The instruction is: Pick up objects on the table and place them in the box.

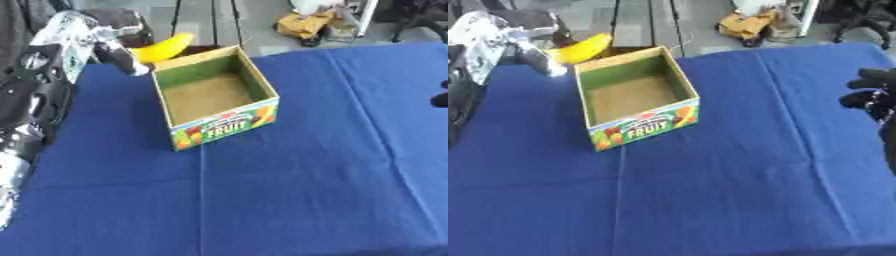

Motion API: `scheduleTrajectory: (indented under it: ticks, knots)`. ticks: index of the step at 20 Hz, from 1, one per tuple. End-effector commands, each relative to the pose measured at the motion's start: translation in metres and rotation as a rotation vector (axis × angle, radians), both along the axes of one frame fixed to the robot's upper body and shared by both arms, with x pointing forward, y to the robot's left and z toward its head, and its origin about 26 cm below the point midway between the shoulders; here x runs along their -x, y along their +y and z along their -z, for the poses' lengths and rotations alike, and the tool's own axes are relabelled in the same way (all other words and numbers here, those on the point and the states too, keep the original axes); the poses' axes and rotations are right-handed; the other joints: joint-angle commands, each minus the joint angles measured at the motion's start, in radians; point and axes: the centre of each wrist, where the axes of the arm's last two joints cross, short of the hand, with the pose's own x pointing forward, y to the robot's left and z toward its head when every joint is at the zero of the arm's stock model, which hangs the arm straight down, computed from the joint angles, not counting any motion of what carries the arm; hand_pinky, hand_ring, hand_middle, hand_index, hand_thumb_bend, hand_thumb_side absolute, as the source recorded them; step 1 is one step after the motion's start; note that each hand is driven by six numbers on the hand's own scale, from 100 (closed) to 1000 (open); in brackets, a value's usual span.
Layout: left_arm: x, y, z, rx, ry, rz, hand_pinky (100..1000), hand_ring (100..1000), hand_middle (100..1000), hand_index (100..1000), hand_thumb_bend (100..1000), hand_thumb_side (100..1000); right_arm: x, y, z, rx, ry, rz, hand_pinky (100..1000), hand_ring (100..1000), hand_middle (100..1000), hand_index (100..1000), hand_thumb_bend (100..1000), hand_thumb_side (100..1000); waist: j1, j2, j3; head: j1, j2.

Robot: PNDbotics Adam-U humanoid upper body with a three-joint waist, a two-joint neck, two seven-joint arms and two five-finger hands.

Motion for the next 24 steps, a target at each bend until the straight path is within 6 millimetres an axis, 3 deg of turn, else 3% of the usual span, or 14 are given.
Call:
scheduleTrajectory:
  ticks: [1,7,15,16,17,18,19,20,22,23,24]
  knots:
    - [-0.003,-0.025,-0.008,-0.012,-0.037,0.043,854,673,552,665,269,383,-0.003,0.003,-0.010,0.004,-0.028,-0.023,686,597,631,763,100,897,-0.002,-0.006,-0.012,0.019,-0.018]
    - [-0.005,-0.038,0.029,-0.022,0.032,0.055,845,673,552,664,279,384,-0.004,0.007,-0.012,-0.007,-0.037,-0.037,686,597,630,763,100,898,-0.001,0.010,-0.043,0.035,-0.037]
    - [-0.006,-0.027,0.058,-0.078,0.123,-0.020,857,697,577,692,334,396,-0.004,0.006,-0.012,-0.009,-0.038,-0.030,686,597,630,762,100,898,0.002,0.017,-0.049,0.030,-0.040]
    - [-0.006,-0.026,0.059,-0.084,0.133,-0.027,872,733,618,731,474,447,-0.004,0.006,-0.012,-0.009,-0.038,-0.029,686,597,630,762,100,898,0.002,0.017,-0.049,0.030,-0.040]
    - [-0.006,-0.024,0.062,-0.095,0.148,-0.036,892,771,675,780,550,485,-0.004,0.006,-0.012,-0.009,-0.038,-0.029,686,597,630,762,100,898,0.002,0.017,-0.048,0.029,-0.040]
    - [-0.006,-0.023,0.063,-0.107,0.161,-0.043,929,828,757,847,753,561,-0.004,0.006,-0.012,-0.009,-0.037,-0.028,686,597,630,762,100,898,0.002,0.017,-0.048,0.027,-0.040]
    - [-0.006,-0.022,0.063,-0.114,0.169,-0.045,937,839,770,858,795,577,-0.004,0.005,-0.012,-0.009,-0.037,-0.027,686,597,630,762,100,898,0.002,0.017,-0.047,0.026,-0.040]
    - [-0.006,-0.021,0.063,-0.115,0.169,-0.045,959,862,801,879,904,626,-0.004,0.005,-0.012,-0.009,-0.037,-0.026,686,597,630,762,100,898,0.001,0.016,-0.045,0.024,-0.040]
    - [-0.005,-0.018,0.060,-0.109,0.157,-0.039,982,887,836,898,1000,700,-0.003,0.004,-0.012,-0.009,-0.037,-0.022,686,597,630,761,100,897,0.001,0.015,-0.042,0.020,-0.039]
    - [-0.004,-0.017,0.058,-0.100,0.145,-0.034,982,887,836,898,1000,700,-0.003,0.003,-0.012,-0.009,-0.037,-0.019,686,597,630,761,100,897,0.001,0.014,-0.040,0.018,-0.039]
    - [-0.004,-0.015,0.054,-0.086,0.128,-0.029,980,889,842,901,1000,784,-0.003,0.003,-0.011,-0.009,-0.037,-0.017,687,597,630,761,100,897,0.000,0.013,-0.036,0.015,-0.038]
